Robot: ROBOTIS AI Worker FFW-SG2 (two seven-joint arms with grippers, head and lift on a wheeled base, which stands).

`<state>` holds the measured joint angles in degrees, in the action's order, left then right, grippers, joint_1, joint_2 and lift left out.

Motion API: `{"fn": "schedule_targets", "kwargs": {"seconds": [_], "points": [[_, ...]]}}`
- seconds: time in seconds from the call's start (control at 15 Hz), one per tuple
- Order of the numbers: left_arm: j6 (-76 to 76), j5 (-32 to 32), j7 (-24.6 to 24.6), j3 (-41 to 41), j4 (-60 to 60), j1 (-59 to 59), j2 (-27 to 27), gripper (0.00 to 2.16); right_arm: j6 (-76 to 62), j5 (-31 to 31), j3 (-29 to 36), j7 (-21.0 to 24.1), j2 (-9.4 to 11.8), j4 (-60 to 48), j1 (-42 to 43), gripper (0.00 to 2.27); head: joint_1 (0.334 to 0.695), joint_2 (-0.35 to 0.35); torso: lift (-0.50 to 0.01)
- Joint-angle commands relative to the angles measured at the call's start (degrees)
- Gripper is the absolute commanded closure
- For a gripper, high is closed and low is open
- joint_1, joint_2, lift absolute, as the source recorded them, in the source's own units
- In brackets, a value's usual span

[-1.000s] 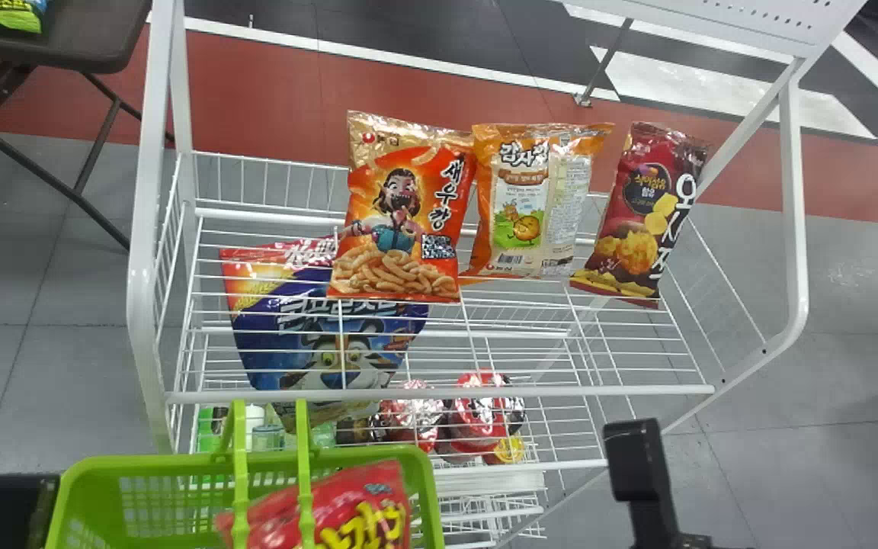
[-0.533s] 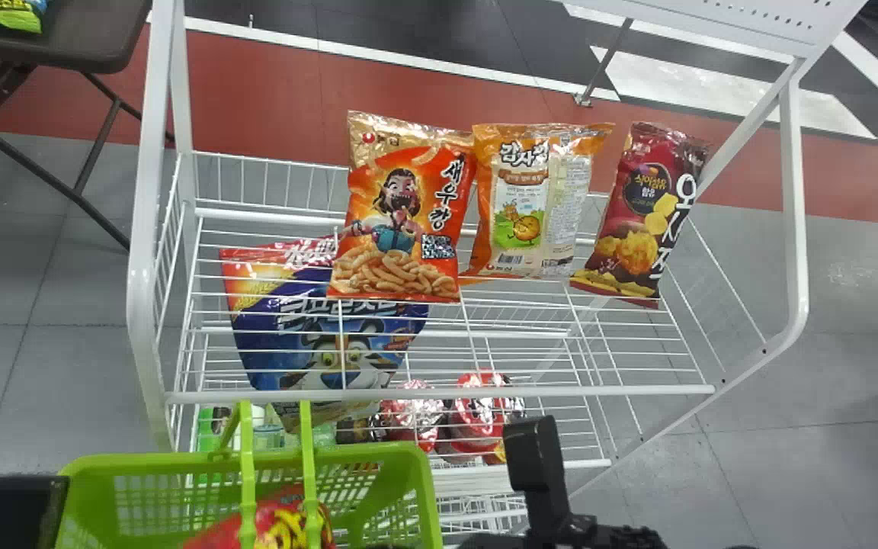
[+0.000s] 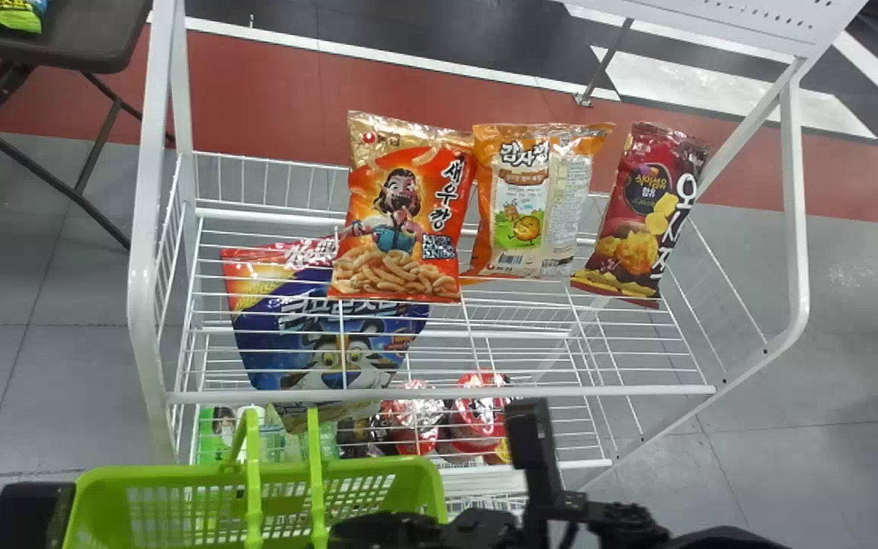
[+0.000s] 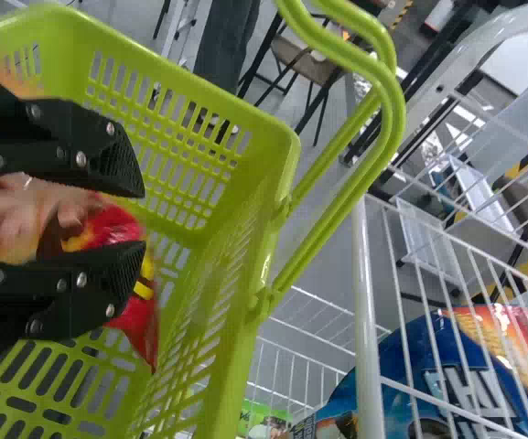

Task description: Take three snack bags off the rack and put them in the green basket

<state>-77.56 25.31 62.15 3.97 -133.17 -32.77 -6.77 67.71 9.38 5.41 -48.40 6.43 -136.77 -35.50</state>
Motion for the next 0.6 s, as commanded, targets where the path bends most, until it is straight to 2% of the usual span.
{"fn": "schedule_targets", "kwargs": {"seconds": [0.0, 0.2, 0.33, 0.47, 0.53], "points": [[0.08, 0.01, -0.10, 0.07, 0.01, -0.01, 0.00, 1.75, -1.83, 2.48, 6.11, -0.12, -0.98, -2.27, -1.24, 0.06, 0.695, -0.350, -0.023], [0.08, -0.08, -0.10, 0.34, 0.10, -0.01, 0.09, 1.75, -15.37, 6.70, 13.05, 1.73, -4.50, -1.04, -1.07, 0.07, 0.695, -0.350, -0.023], [0.08, -0.17, -0.27, 0.78, 0.10, -0.01, 0.09, 1.75, -32.77, 8.28, 13.23, 7.88, -5.47, 2.21, -0.54, 0.07, 0.695, -0.350, -0.023], [0.08, -0.52, -0.45, 1.30, 0.10, -0.01, 0.09, 1.75, -39.45, 8.02, 11.12, 13.59, -5.55, 5.46, 2.54, 0.07, 0.695, -0.350, -0.023], [0.08, -0.61, -0.53, 1.30, 0.10, -0.01, 0.09, 1.75, -39.63, 6.88, 8.48, 20.27, -5.55, 6.08, 3.94, 0.07, 0.695, -0.350, -0.023]]}}
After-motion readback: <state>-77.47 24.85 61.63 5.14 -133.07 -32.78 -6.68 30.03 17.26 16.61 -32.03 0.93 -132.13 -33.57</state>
